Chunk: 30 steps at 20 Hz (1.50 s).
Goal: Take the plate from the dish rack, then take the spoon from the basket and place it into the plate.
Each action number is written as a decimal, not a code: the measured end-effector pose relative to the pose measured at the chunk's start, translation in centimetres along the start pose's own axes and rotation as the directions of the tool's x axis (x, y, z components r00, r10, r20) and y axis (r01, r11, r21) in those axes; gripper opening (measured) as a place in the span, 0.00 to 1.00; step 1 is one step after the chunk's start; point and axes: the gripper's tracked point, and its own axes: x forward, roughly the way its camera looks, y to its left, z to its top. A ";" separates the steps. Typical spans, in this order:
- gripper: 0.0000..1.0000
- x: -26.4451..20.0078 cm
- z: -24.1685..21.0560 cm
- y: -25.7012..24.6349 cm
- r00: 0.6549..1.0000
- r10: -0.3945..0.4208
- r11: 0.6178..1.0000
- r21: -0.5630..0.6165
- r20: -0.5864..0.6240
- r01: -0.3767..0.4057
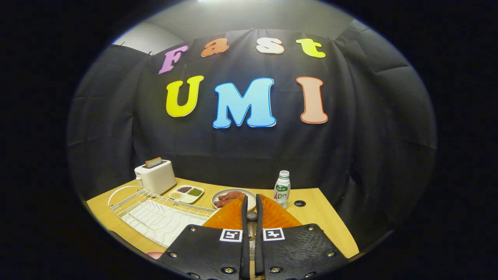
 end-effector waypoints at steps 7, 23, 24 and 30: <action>0.05 -5.9 3.2 1.9 1.000 -0.020 0.999 0.035 0.011 0.020; 0.05 -11.4 -6.7 15.2 0.968 0.185 0.983 0.036 -0.167 -0.182; 0.05 -11.2 -7.3 15.9 0.964 0.200 0.980 0.042 -0.176 -0.196; 0.05 -10.0 -11.1 19.7 0.927 0.296 0.955 0.071 -0.229 -0.288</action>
